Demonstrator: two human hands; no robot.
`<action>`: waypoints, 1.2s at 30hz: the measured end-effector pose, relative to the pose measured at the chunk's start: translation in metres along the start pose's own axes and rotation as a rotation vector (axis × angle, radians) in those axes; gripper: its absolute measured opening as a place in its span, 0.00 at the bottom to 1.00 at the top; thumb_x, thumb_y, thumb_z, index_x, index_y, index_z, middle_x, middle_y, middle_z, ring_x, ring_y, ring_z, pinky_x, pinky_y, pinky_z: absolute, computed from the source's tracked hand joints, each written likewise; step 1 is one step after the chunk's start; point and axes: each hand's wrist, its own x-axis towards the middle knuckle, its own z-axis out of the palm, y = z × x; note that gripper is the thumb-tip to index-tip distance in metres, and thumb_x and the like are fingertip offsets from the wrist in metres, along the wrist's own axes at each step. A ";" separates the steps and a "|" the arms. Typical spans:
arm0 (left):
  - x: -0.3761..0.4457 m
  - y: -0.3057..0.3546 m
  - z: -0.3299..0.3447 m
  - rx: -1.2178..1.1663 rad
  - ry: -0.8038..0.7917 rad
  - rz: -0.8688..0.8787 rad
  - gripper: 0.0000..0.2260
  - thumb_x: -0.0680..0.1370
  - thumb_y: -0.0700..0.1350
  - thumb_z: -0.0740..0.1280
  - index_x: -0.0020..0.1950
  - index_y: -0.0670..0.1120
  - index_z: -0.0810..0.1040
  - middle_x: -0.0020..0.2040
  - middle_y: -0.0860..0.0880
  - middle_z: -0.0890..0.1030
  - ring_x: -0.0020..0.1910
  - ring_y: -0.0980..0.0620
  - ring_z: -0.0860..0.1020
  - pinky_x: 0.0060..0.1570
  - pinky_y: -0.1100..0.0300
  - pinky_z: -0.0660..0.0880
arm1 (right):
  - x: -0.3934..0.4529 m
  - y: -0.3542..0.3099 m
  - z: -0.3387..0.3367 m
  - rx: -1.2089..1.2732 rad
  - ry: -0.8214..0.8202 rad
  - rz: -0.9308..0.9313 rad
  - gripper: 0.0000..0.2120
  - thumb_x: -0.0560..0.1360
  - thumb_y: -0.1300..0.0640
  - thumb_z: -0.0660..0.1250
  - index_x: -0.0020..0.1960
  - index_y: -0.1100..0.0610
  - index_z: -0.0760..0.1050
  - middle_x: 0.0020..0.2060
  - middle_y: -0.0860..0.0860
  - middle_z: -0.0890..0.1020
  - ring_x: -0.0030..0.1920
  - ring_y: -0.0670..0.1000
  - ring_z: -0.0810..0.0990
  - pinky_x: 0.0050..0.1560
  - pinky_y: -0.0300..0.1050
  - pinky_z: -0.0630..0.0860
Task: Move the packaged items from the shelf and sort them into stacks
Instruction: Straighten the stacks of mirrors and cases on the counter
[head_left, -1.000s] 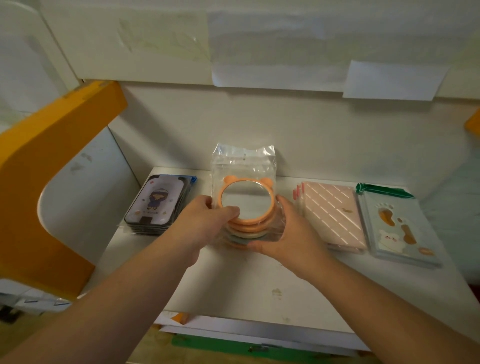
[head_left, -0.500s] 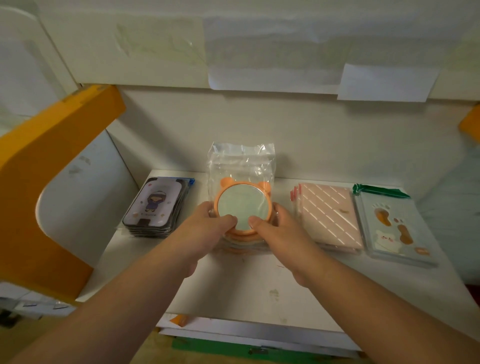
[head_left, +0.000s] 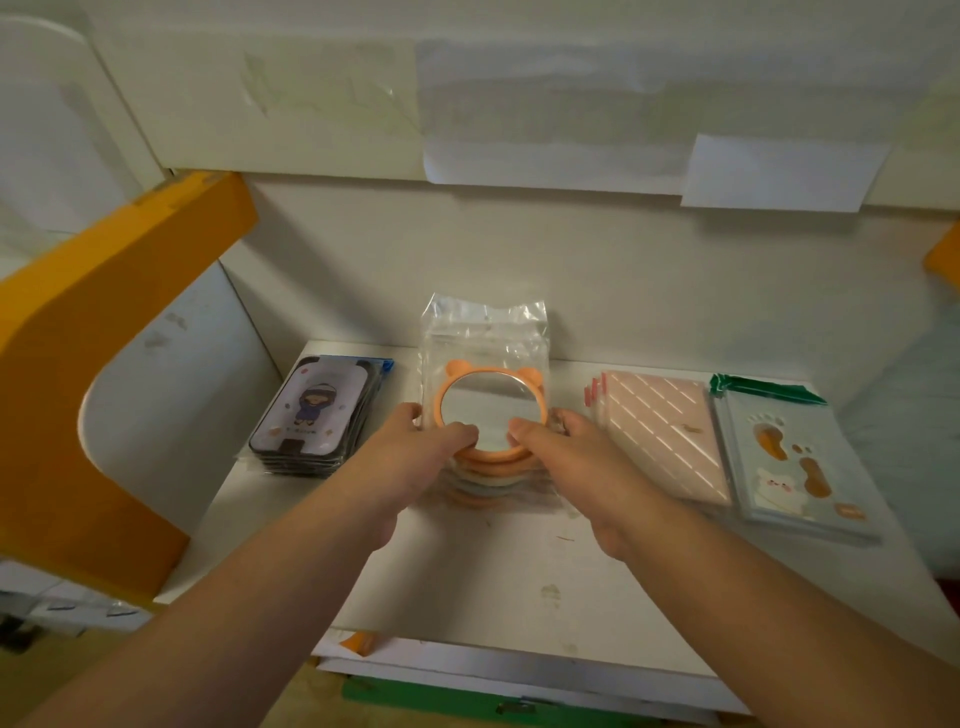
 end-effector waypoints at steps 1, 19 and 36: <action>0.001 0.001 0.000 0.005 0.002 0.001 0.33 0.65 0.58 0.73 0.67 0.51 0.71 0.57 0.48 0.82 0.54 0.47 0.81 0.57 0.50 0.77 | 0.000 -0.001 0.000 0.000 0.004 0.007 0.13 0.76 0.45 0.68 0.55 0.53 0.78 0.50 0.49 0.84 0.51 0.48 0.82 0.43 0.41 0.71; 0.007 0.012 -0.006 -0.129 0.046 -0.036 0.35 0.64 0.65 0.73 0.67 0.51 0.73 0.60 0.46 0.81 0.57 0.45 0.80 0.62 0.46 0.75 | 0.015 -0.011 -0.002 0.011 0.008 0.051 0.29 0.70 0.36 0.69 0.66 0.48 0.72 0.60 0.46 0.80 0.58 0.49 0.79 0.49 0.45 0.72; -0.052 0.048 0.051 0.665 0.307 0.806 0.22 0.78 0.53 0.65 0.71 0.49 0.72 0.69 0.52 0.73 0.69 0.50 0.70 0.66 0.58 0.65 | -0.025 0.002 -0.086 -0.386 0.367 -0.262 0.20 0.77 0.44 0.66 0.68 0.46 0.71 0.60 0.43 0.76 0.54 0.45 0.77 0.49 0.44 0.74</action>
